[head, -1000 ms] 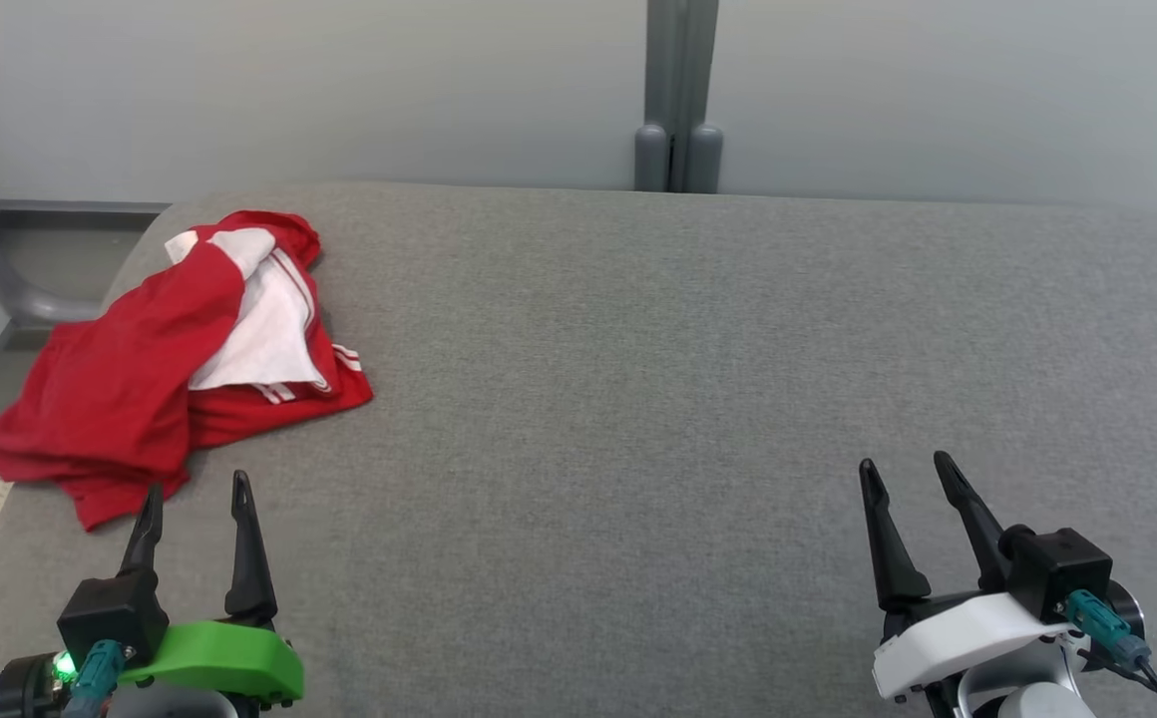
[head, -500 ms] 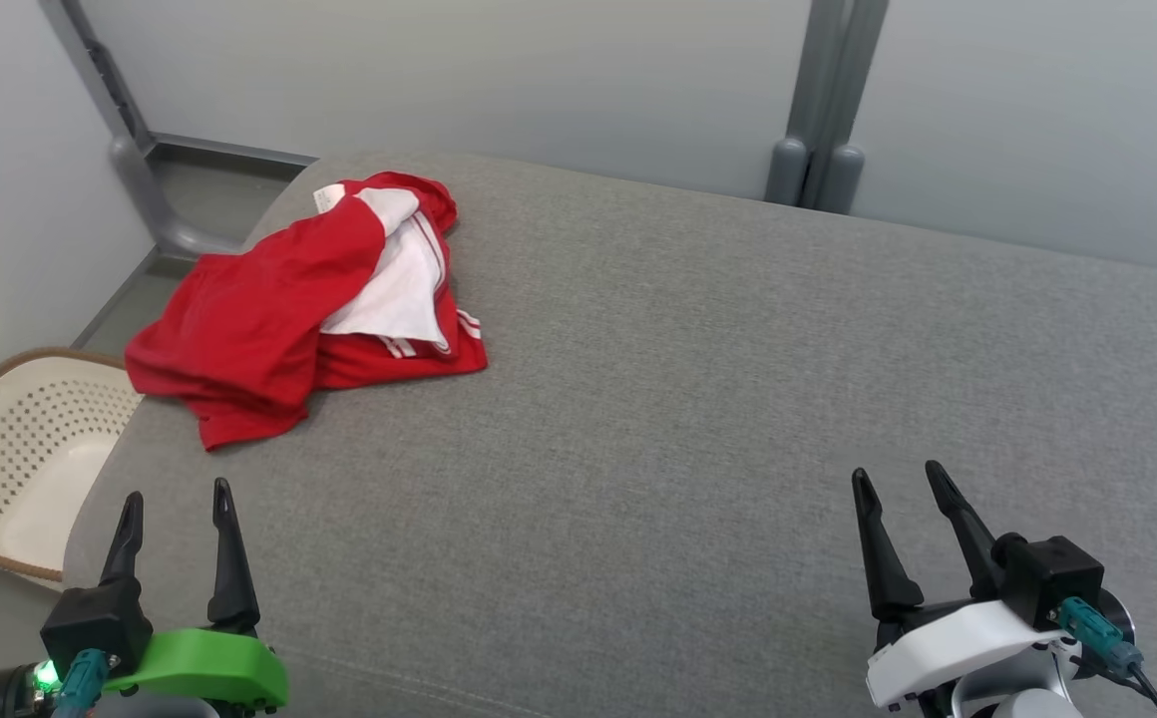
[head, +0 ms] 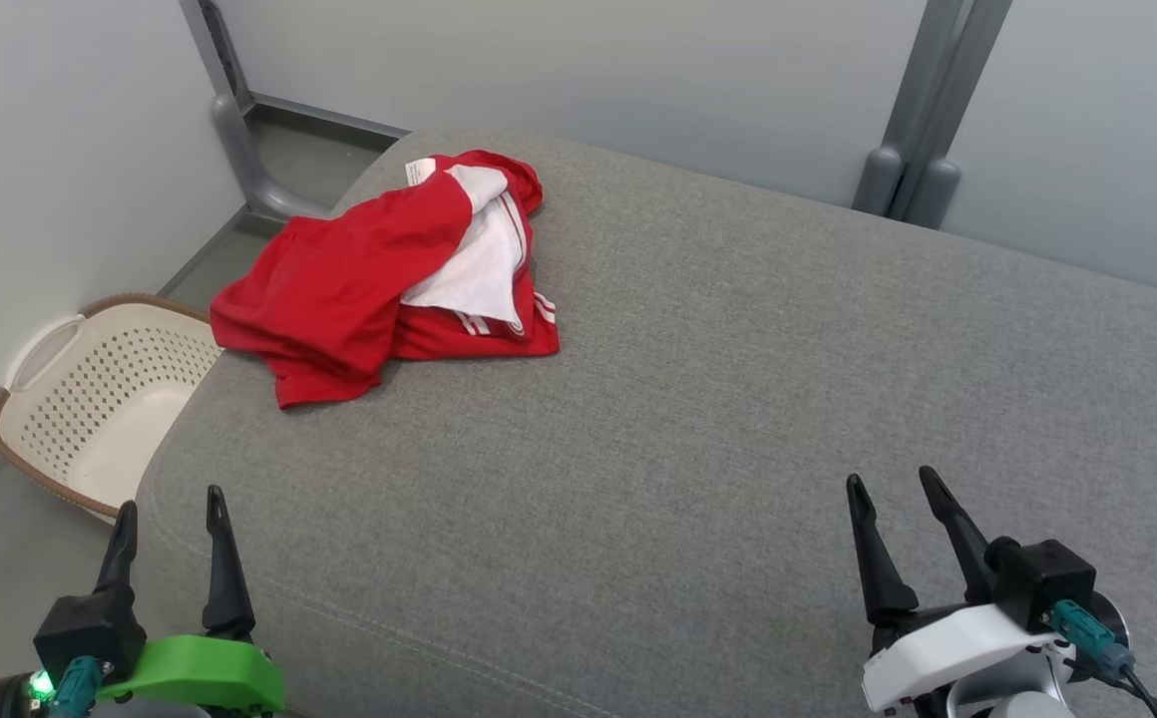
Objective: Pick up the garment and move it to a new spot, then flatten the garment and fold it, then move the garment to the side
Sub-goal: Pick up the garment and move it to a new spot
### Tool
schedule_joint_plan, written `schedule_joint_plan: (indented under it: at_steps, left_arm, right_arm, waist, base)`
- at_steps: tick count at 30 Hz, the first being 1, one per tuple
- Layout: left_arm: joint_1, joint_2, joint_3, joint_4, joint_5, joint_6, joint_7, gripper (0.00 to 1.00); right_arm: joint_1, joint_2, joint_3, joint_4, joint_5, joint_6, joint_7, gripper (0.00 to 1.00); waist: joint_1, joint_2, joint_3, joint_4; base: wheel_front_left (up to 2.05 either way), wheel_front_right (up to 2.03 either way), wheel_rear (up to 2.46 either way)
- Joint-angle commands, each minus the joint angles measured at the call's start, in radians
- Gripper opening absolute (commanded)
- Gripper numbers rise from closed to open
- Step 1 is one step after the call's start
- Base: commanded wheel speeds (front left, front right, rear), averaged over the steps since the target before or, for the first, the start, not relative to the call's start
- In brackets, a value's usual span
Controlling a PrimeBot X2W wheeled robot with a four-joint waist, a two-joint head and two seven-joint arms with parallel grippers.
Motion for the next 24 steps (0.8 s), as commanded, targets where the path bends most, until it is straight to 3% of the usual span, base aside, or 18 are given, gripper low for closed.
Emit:
schedule_joint_plan:
  at_steps: [1,13,24]
  left_arm:
    - [0.014,-0.002,0.000,-0.002,0.001,0.010,-0.005,1.00]
    - [-0.080,0.026,0.016,0.014,-0.030,-0.006,-0.016,1.00]
    - [-0.378,0.088,0.068,0.048,-0.105,-0.049,-0.003,1.00]
  right_arm:
    - [-0.004,-0.004,0.002,0.001,0.000,0.000,-0.004,1.00]
    - [-0.028,-0.005,-0.004,-0.026,-0.042,0.000,0.026,1.00]
    - [-0.103,-0.058,-0.062,-0.127,-0.072,0.000,0.076,1.00]
  waist:
    - [0.0000,0.0000,0.000,0.000]
    - [0.0000,0.0000,0.060,-0.076]
    - [0.0000,0.0000,0.278,-0.248]
  base:
    - [0.00,0.00,0.00]
    - [0.00,0.00,0.00]
    - [0.00,0.00,0.00]
